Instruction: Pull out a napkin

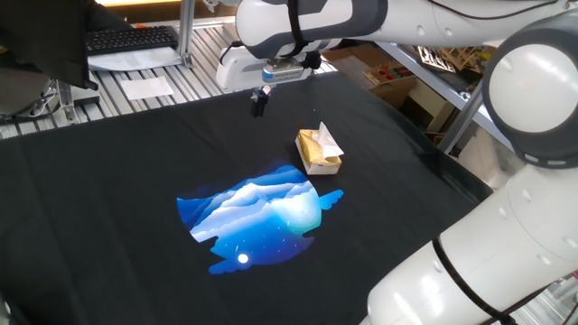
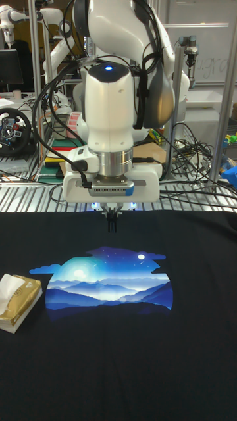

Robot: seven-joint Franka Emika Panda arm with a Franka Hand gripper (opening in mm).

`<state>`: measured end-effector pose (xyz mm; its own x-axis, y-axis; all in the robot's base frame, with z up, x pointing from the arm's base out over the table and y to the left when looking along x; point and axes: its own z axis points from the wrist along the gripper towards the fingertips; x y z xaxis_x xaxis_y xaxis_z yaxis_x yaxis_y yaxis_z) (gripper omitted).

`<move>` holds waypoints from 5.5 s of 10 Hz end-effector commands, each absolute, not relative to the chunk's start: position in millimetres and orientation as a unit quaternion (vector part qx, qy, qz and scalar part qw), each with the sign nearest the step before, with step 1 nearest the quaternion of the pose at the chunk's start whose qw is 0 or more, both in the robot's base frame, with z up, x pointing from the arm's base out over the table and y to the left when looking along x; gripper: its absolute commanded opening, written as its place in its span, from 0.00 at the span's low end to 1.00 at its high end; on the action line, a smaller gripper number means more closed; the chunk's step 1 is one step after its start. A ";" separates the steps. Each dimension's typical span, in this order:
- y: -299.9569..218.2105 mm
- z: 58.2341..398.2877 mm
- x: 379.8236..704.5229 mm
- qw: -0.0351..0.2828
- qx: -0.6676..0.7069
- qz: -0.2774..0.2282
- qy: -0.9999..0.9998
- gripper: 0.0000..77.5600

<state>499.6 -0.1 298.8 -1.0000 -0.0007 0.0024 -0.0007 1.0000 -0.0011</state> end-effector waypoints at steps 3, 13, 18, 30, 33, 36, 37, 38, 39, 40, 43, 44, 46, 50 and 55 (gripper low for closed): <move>1.3 300.8 499.5 -0.015 -0.015 0.001 -1.000 0.00; 3.4 305.5 505.8 -0.009 -0.032 -0.044 -0.998 0.00; 1.6 308.3 513.0 -0.009 -0.090 -0.028 -0.995 0.00; -15.8 303.0 531.7 -0.023 -0.140 -0.027 -0.990 0.00; -25.8 310.1 546.5 -0.021 -0.125 -0.027 -0.992 0.00; -62.3 308.7 561.7 -0.020 -0.087 -0.026 -0.996 0.00; -62.3 308.7 561.7 -0.020 -0.087 -0.026 -0.996 0.00; -86.6 304.3 572.4 -0.021 -0.066 -0.026 -0.997 0.00; -98.0 302.2 576.0 -0.022 -0.061 -0.026 -0.998 0.00; -110.2 300.5 577.0 -0.022 -0.059 -0.024 -0.998 0.00; -141.7 296.3 579.5 -0.020 -0.049 0.004 -0.999 0.00; -156.7 278.3 570.4 -0.033 -0.055 0.005 -0.998 0.00; -161.0 272.0 561.0 -0.020 -0.059 0.008 -0.998 0.00; -176.2 279.3 560.1 -0.009 -0.050 0.010 -0.999 0.00; -176.0 279.3 560.3 -0.007 -0.042 0.010 -0.999 0.00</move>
